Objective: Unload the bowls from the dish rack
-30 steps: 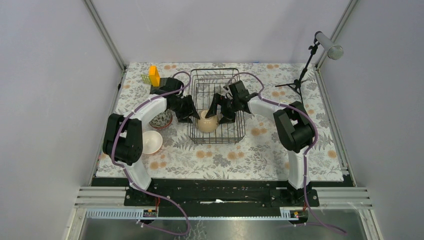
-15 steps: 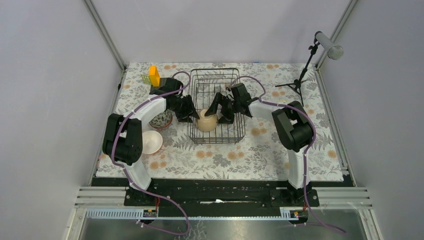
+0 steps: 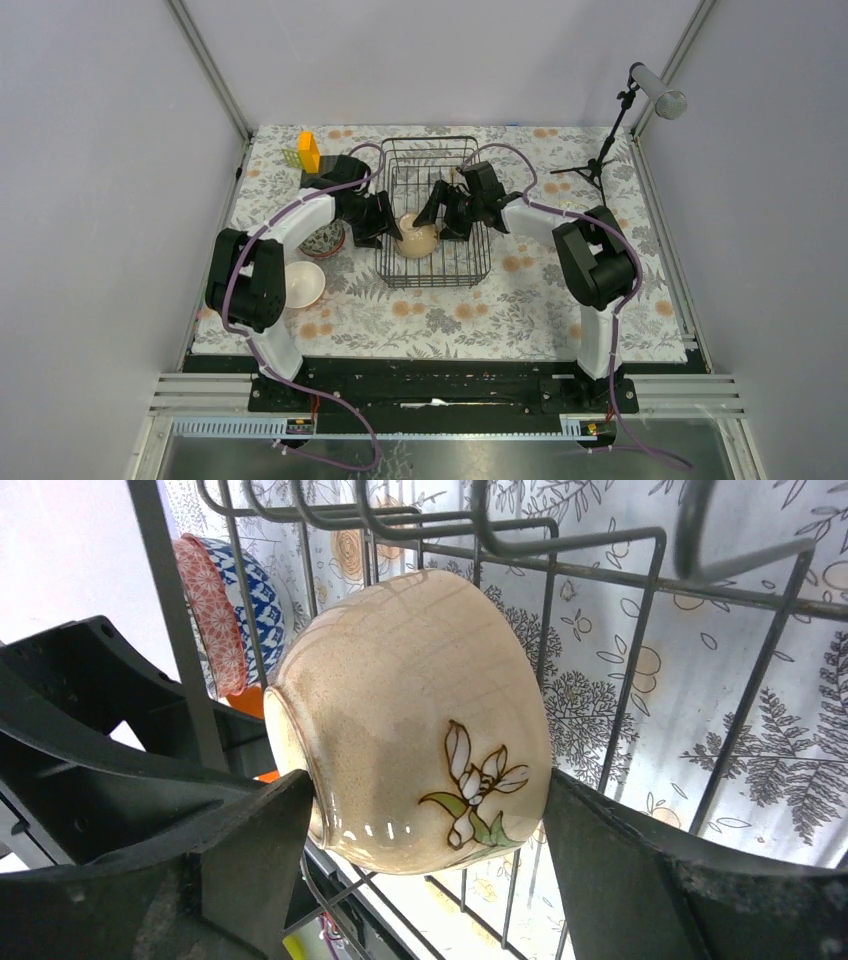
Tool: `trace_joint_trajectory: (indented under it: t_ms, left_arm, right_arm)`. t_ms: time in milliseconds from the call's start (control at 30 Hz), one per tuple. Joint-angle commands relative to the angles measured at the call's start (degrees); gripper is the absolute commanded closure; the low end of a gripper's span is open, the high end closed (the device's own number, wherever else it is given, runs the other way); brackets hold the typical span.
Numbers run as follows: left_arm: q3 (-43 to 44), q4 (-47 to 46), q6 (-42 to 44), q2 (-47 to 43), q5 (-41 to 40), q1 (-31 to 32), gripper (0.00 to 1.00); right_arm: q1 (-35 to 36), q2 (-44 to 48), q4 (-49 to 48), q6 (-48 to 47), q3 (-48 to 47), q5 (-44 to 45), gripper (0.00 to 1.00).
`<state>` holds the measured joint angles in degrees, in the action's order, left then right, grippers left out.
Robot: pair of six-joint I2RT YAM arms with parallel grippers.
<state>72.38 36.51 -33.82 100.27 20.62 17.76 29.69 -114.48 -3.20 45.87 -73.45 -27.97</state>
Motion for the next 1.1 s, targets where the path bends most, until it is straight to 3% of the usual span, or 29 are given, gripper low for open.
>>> trace_joint_trajectory:
  t_ms: [0,233,333,700,933,1067]
  left_arm:
    - [3.34,2.60,0.40,-5.06,-2.81,0.34,0.37]
    - [7.11,5.07,-1.26,-8.82,-4.79,0.35,0.29]
    - [8.71,5.89,-1.93,-9.97,-5.55,0.32,0.28]
    - [11.88,6.45,-5.01,-12.19,-4.57,-0.24,0.25]
    - [11.12,3.30,-7.94,-15.92,-4.33,-0.39,0.04]
    - [7.45,-3.45,-13.20,-19.32,0.52,-1.53,0.01]
  right_arm:
    - [0.66,4.88,3.68,-3.87,-4.28,2.80,0.37]
    - [0.64,5.72,5.53,-3.41,-5.25,2.22,0.53]
    - [0.68,5.63,6.02,-3.60,-5.75,2.01,0.55]
    - [-0.20,8.34,8.78,-2.69,-10.03,0.63,0.56]
    - [-2.88,12.45,8.08,0.91,-9.18,-2.41,0.56]
    - [-5.14,14.39,2.02,6.11,-7.21,-8.31,0.56]
